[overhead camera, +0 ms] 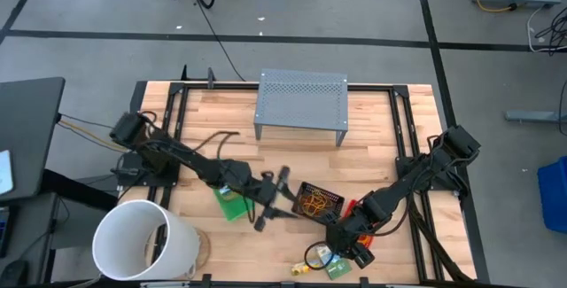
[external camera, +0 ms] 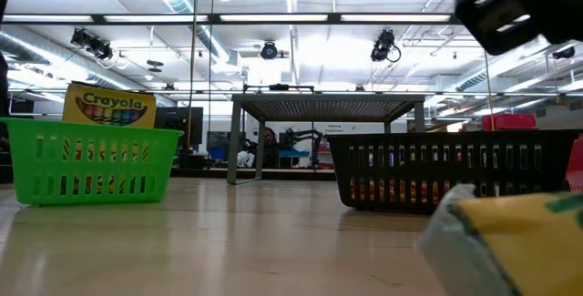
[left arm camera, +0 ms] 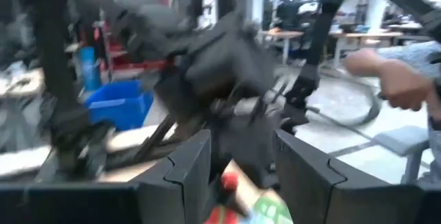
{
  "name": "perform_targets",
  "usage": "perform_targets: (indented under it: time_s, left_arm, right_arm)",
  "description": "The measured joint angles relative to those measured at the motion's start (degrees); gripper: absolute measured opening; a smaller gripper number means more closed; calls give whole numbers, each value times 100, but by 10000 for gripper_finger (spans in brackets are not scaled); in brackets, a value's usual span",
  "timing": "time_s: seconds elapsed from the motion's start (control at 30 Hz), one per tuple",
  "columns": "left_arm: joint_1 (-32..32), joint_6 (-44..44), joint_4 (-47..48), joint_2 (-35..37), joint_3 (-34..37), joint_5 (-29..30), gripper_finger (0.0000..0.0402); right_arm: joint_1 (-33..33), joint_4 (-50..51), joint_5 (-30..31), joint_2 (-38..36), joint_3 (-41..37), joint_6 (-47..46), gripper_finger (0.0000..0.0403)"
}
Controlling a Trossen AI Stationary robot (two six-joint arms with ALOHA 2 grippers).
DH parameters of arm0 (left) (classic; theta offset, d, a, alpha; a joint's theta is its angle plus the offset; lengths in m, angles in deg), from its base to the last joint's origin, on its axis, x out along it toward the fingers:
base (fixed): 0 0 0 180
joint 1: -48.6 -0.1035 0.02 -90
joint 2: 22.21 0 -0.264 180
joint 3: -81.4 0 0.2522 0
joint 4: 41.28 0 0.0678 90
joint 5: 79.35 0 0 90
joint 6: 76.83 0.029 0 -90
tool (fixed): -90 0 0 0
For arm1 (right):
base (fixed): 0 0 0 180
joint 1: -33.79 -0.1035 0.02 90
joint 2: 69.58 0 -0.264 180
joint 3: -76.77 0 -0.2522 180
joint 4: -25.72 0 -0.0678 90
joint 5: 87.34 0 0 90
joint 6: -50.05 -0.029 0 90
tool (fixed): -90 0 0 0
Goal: Pick & Place Office Desk Supplies
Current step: Put the yellow crayon box into the green bin
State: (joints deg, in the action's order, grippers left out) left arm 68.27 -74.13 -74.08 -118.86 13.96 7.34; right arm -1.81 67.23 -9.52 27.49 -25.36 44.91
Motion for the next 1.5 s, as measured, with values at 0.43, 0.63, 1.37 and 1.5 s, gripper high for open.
perform_targets:
  time_s: [0.43, 0.63, 1.37, 1.5]
  left_arm:
    - [-462, -360, -594, 390, 1443, -15, 160]
    - [-724, -367, -415, 390, 1531, -30, 160]
    - [-854, -177, -511, 390, 1533, 18, 160]
    - [-854, -191, -555, 390, 1533, 22, 160]
  right_arm:
    - [496, -524, -839, 835, 4, 146, 231]
    - [422, -509, -795, 999, 4, 86, 231]
    - [151, -402, -45, 955, 58, 396, 5]
    - [35, 28, 554, 901, 400, 336, 3]
